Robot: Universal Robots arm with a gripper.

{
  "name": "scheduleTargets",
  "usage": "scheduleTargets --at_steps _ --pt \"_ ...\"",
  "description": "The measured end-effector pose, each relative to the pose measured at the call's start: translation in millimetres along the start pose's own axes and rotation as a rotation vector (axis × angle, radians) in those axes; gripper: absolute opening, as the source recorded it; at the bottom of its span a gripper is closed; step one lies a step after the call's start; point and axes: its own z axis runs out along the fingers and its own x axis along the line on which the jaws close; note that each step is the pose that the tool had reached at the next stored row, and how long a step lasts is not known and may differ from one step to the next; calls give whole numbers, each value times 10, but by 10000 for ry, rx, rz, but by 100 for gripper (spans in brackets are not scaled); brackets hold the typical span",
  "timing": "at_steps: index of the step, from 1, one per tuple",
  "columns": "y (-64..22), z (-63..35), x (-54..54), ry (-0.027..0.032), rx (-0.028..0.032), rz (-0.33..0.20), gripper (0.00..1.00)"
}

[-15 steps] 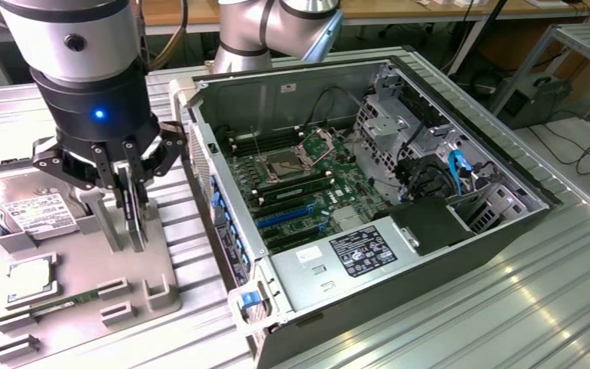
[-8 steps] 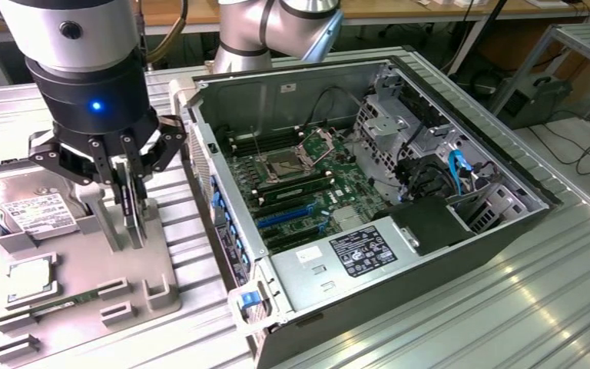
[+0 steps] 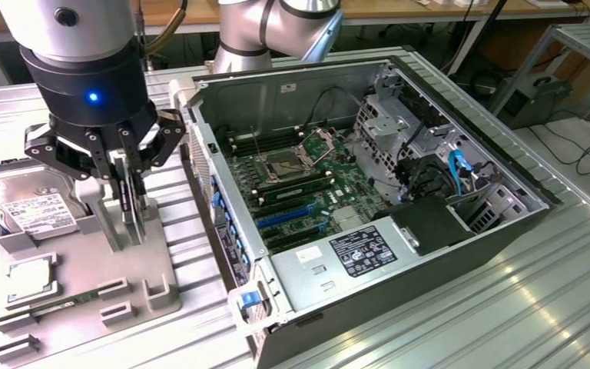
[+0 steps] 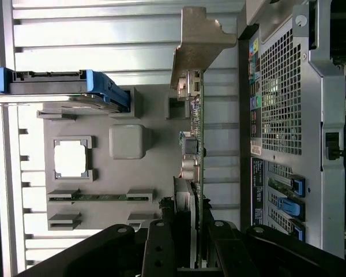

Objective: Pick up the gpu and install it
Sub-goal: 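Pick up the gpu and move the gpu toward the slot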

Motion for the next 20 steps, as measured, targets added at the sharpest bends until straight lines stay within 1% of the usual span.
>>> scheduleTargets --at_steps 7,20 --pt "3 -73 1 3 -1 1 27" --pt "9 -287 3 7 0 0 27"
